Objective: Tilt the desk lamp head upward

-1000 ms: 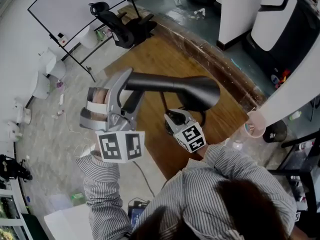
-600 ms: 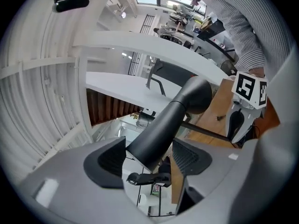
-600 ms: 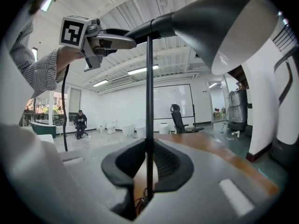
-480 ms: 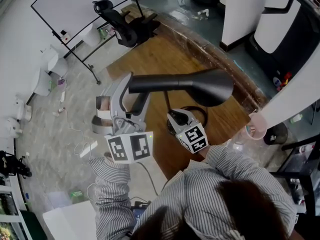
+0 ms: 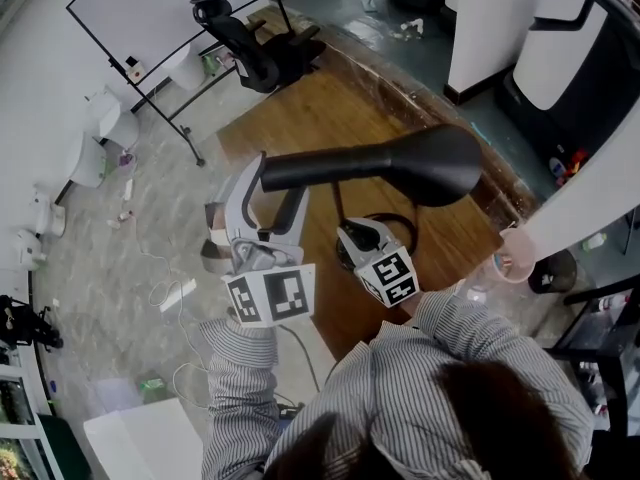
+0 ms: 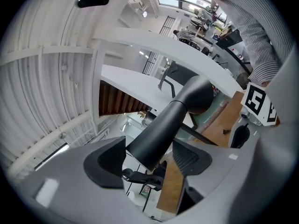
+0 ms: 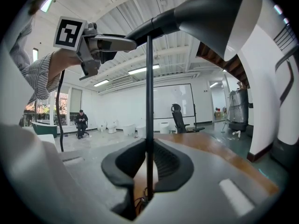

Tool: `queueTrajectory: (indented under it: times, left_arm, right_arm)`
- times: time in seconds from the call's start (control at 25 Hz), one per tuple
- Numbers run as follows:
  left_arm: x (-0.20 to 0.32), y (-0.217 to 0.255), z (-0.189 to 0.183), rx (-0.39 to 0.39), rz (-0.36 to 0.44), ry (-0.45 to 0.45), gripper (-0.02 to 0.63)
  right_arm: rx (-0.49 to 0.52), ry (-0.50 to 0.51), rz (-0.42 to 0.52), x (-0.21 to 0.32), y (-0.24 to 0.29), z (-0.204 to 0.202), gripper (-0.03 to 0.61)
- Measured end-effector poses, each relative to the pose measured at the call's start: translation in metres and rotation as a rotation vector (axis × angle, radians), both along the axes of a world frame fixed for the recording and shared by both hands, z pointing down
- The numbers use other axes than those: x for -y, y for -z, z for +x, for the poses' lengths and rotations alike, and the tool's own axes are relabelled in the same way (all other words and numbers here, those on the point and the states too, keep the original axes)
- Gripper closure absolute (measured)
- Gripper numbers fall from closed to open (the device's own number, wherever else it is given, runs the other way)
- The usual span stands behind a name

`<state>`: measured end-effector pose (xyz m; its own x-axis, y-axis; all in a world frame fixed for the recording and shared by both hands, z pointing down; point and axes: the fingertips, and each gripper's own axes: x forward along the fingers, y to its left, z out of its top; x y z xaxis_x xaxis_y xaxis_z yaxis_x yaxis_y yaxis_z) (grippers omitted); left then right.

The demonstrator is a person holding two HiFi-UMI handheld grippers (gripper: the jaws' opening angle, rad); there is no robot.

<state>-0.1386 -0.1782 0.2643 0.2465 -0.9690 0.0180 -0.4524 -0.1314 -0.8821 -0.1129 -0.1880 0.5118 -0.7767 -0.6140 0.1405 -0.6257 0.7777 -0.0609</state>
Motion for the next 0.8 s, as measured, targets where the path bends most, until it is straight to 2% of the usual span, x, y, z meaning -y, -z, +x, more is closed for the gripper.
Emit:
queueTrajectory:
  times: [0.2,0.8]
  left_arm:
    - [0.001,-0.006,-0.003,-0.106,0.0,0.005,0.297]
    - [-0.001,-0.018,-0.011,-0.319,0.005,-0.025,0.301]
  right_arm:
    - [-0.002,-0.005,-0.005,0.001,0.0,0.0,0.529]
    - [0.002,-0.003,-0.002,0.0,0.002,-0.003,0.529]
